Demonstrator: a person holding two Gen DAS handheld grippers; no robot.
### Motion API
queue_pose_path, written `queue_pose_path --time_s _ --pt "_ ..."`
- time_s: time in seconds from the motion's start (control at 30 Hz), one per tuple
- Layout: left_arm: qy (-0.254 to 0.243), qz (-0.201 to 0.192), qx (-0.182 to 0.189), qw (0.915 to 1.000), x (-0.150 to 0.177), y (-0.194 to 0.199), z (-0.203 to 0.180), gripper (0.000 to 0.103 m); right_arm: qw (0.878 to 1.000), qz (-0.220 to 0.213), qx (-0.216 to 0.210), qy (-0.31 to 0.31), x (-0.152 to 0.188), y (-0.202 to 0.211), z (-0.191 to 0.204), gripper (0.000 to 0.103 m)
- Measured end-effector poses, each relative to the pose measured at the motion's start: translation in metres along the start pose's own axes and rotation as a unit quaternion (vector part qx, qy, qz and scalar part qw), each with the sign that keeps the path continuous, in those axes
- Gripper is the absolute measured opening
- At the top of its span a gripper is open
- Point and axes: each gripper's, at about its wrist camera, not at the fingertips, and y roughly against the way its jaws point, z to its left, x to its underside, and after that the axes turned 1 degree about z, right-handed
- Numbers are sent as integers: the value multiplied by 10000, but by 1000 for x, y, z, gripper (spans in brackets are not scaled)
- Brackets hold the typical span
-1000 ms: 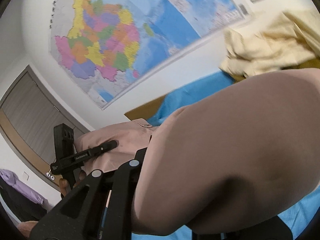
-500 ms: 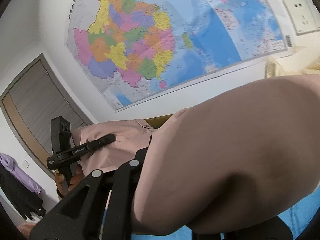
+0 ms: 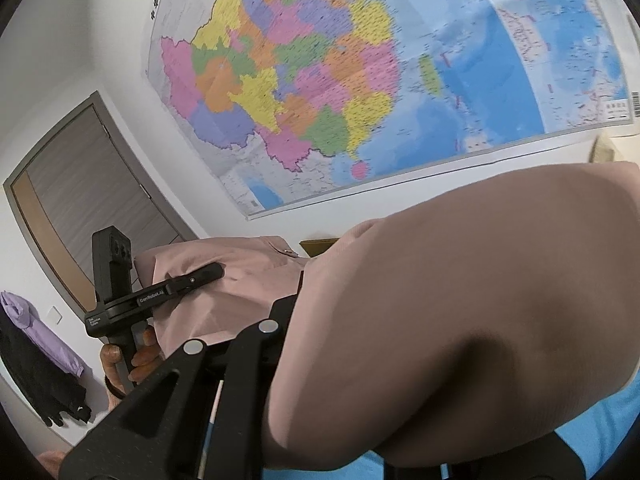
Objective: Fold large clothes
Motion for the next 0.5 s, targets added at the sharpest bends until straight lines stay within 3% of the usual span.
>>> queue_pose_path --time_s 0.5 --pt "76 -101 -312 9994 -14 1 29 15 9995 210 -165 147 -2 -36 12 14"
